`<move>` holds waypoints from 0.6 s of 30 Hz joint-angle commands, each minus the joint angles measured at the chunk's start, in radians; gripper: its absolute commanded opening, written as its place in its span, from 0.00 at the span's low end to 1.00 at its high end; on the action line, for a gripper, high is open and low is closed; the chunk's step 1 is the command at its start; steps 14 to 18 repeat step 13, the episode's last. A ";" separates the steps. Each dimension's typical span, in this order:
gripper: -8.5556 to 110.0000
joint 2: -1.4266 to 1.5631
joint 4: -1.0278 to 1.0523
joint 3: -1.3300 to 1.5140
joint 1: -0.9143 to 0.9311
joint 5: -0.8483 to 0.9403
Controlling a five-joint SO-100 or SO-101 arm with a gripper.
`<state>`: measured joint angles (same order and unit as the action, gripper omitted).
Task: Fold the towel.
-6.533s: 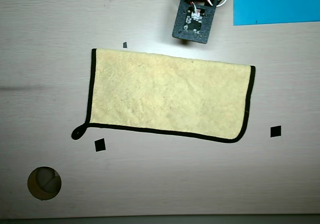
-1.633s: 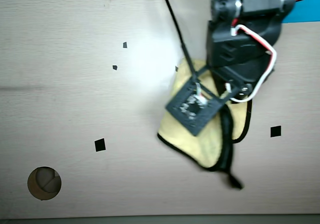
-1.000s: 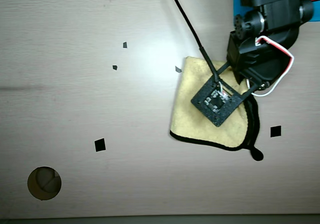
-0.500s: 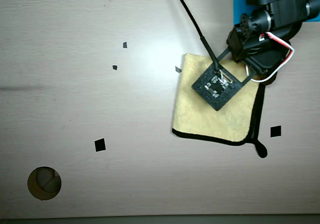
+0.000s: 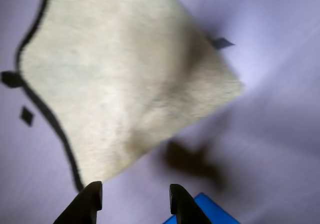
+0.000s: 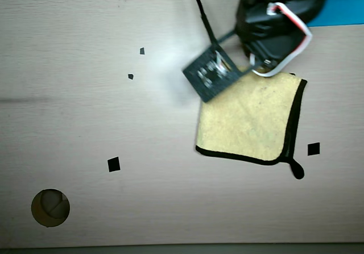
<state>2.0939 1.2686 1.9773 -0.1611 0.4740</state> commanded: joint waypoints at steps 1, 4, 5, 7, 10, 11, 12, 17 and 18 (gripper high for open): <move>0.19 0.081 -0.015 0.104 0.072 0.006; 0.19 0.089 -0.017 0.161 0.100 0.005; 0.19 0.092 -0.017 0.173 0.103 0.005; 0.19 0.103 -0.017 0.196 0.107 0.006; 0.18 0.127 -0.014 0.227 0.103 0.009; 0.18 0.137 -0.014 0.235 0.100 0.012; 0.18 0.144 -0.012 0.242 0.097 0.015; 0.18 0.149 -0.011 0.249 0.092 0.017; 0.18 0.149 -0.011 0.249 0.092 0.017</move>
